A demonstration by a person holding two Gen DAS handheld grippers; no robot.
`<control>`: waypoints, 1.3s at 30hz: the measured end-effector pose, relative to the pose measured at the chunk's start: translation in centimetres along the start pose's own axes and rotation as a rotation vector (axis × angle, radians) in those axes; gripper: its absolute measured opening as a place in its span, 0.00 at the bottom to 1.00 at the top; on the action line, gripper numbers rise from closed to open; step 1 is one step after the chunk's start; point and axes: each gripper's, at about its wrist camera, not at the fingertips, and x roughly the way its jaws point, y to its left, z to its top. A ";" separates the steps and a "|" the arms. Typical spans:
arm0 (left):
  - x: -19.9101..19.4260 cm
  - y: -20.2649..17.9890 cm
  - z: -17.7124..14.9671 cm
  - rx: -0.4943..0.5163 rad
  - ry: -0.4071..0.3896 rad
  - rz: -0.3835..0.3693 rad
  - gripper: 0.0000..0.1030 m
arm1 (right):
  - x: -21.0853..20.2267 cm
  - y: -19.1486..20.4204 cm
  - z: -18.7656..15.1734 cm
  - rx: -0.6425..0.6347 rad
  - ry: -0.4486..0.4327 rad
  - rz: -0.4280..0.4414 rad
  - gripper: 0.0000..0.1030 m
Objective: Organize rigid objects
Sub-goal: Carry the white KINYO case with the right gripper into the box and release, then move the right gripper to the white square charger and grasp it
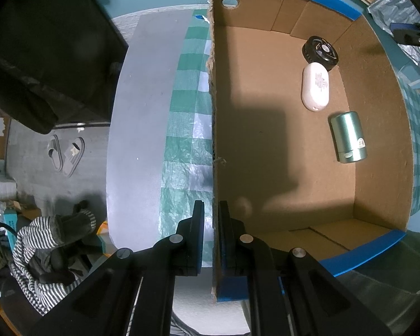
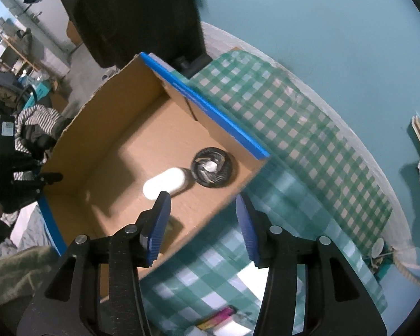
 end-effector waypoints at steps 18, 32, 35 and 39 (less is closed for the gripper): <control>-0.1 -0.1 -0.2 -0.007 -0.005 0.006 0.09 | 3.2 -5.8 -6.2 0.000 0.153 -0.033 0.66; 0.0 -0.4 -0.7 -0.044 -0.007 0.018 0.09 | 7.9 -3.9 -9.4 -0.329 0.337 -0.106 0.69; -0.1 -0.5 -0.7 -0.050 -0.011 0.018 0.09 | 9.1 -3.6 -9.8 -0.375 0.378 -0.128 0.69; -0.2 -0.4 -0.7 -0.056 -0.010 0.015 0.09 | 9.9 -3.7 -9.9 -0.384 0.395 -0.134 0.69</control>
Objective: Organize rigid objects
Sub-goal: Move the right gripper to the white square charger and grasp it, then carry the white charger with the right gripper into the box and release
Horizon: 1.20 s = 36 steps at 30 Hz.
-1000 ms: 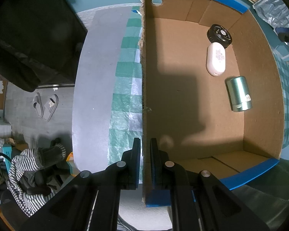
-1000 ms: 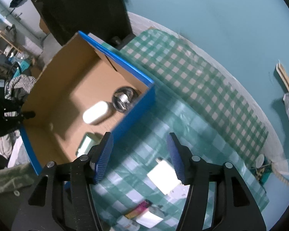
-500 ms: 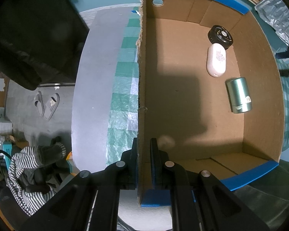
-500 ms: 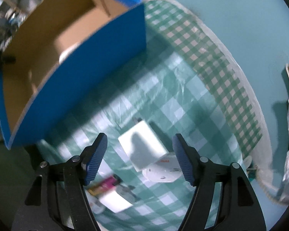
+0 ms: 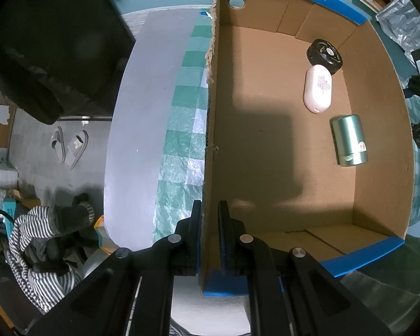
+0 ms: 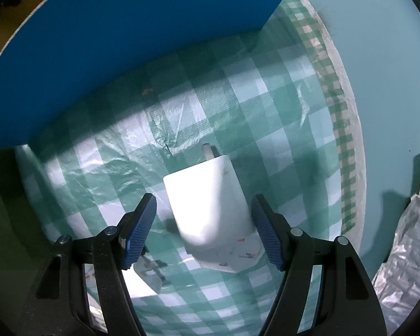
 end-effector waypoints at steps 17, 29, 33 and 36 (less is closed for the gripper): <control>0.0 -0.1 -0.2 0.006 0.005 0.003 0.09 | 0.6 -2.5 0.2 0.349 -0.067 0.132 0.53; 0.1 -0.1 -0.5 0.017 0.012 0.003 0.09 | -0.4 -1.6 -0.2 0.516 -0.174 0.149 0.51; 0.0 -0.1 -0.6 0.025 0.014 0.003 0.09 | 0.0 -1.6 -0.5 0.553 -0.177 0.155 0.51; 0.0 0.1 -0.7 0.029 0.016 0.004 0.09 | 0.5 -1.7 -0.4 0.570 -0.173 0.142 0.51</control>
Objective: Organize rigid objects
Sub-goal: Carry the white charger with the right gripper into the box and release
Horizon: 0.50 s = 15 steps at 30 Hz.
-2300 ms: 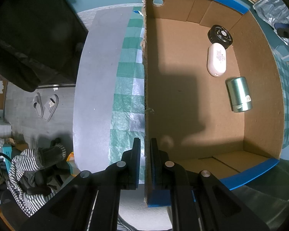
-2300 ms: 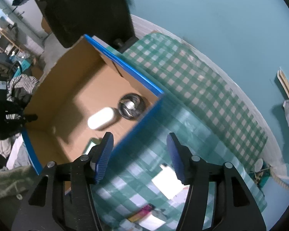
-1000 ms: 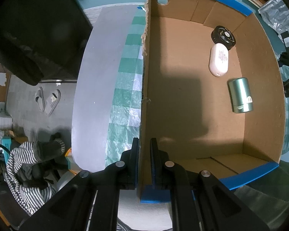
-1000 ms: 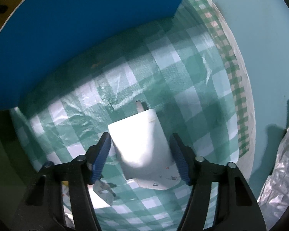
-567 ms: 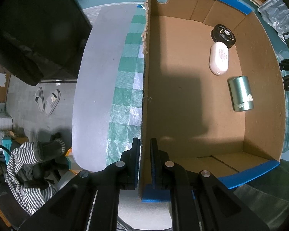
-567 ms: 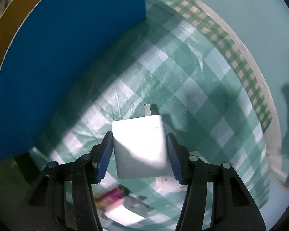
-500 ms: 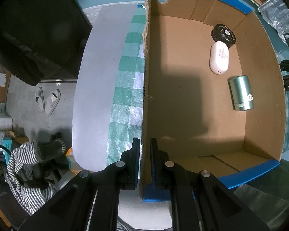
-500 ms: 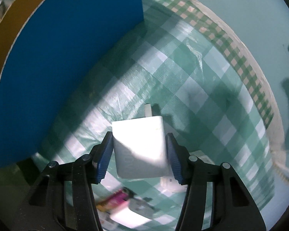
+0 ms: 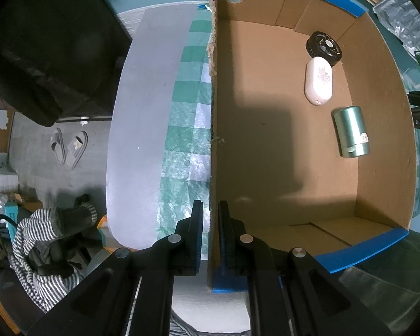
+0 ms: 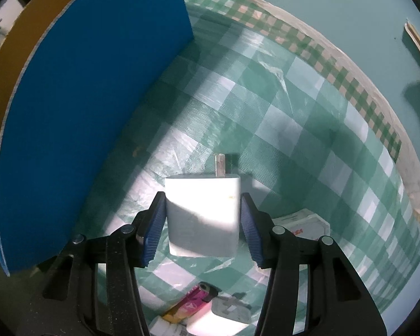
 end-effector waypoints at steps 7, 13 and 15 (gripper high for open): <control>0.1 0.1 0.0 0.010 0.004 -0.006 0.09 | 0.8 0.6 -0.2 0.005 0.002 -0.043 0.51; 0.1 0.3 0.4 0.017 0.002 -0.014 0.09 | 1.0 1.1 -0.5 0.007 -0.005 -0.062 0.50; 0.1 0.3 0.4 0.024 0.002 -0.012 0.09 | 0.7 1.0 -0.6 0.015 -0.010 -0.056 0.50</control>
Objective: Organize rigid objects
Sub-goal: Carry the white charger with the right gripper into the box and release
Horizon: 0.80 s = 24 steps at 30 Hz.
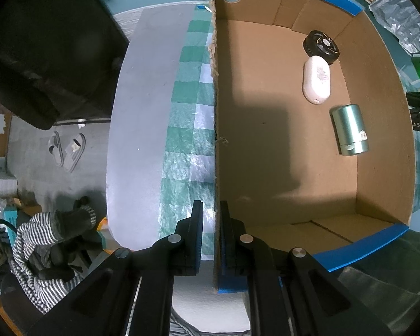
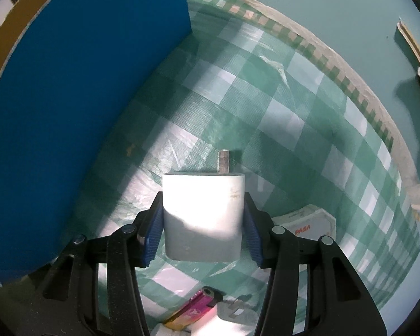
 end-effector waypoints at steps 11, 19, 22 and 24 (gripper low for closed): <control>-0.1 -0.1 0.0 0.014 -0.004 -0.001 0.09 | -5.6 0.6 0.4 0.002 -0.040 0.025 0.50; -0.1 -0.3 -0.1 0.022 -0.006 -0.003 0.09 | -10.2 1.7 1.9 -0.017 -0.095 0.046 0.50; -0.1 -0.3 -0.1 0.024 -0.006 -0.003 0.09 | -11.9 2.7 2.7 -0.040 -0.121 0.054 0.50; -0.2 -0.3 -0.1 0.027 -0.006 0.000 0.09 | -12.7 3.4 3.3 -0.059 -0.139 0.061 0.50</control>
